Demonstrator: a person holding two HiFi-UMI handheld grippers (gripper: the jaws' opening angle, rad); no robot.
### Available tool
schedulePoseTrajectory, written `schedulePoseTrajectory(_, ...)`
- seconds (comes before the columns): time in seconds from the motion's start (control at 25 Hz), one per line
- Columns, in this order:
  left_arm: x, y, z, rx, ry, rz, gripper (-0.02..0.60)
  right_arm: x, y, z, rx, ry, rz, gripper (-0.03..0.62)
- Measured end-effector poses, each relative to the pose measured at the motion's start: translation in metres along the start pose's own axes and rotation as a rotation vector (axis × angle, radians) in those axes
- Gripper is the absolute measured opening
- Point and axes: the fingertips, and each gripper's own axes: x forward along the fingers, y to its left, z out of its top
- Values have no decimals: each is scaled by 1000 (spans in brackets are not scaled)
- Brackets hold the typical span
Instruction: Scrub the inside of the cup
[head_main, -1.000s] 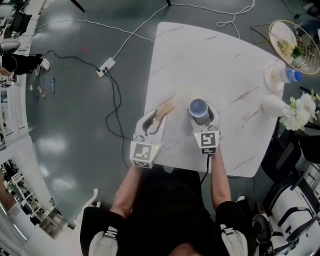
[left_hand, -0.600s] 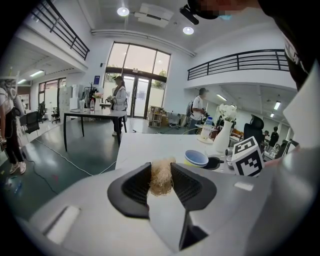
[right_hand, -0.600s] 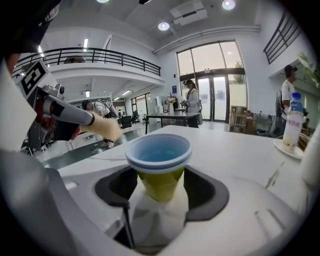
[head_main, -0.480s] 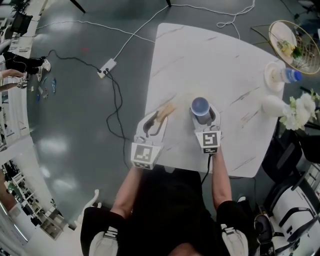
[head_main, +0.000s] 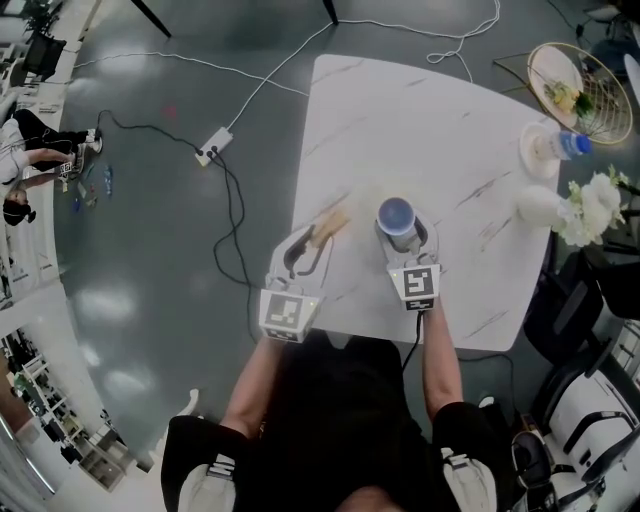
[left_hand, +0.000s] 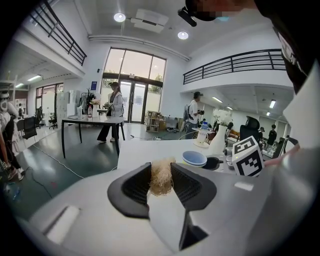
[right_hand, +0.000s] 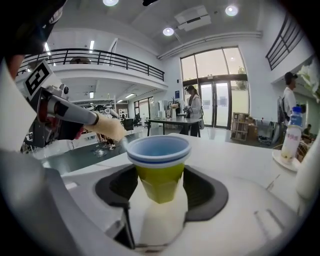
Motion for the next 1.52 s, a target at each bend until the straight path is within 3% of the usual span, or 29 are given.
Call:
schedulePoseTrajectory(0.28, -28, -4, 37, 3, -91, -22, 129, -14, 15, 12, -66, 3, -17, 284)
schedulePoseTrajectory(0.8, -68, -32, 77, 170, -145, -154, 129, -43, 70, 58, -220, -24, -24, 284)
schedulePoseTrajectory(1.2, -87, -36, 73, 230, -124, -223, 129, -48, 95, 81, -308, -17, -65, 284)
schedulePoseTrajectory(1.52, -89, -37, 49, 283, 0, -260, 129, -51, 120, 83, -375, 7, -72, 284)
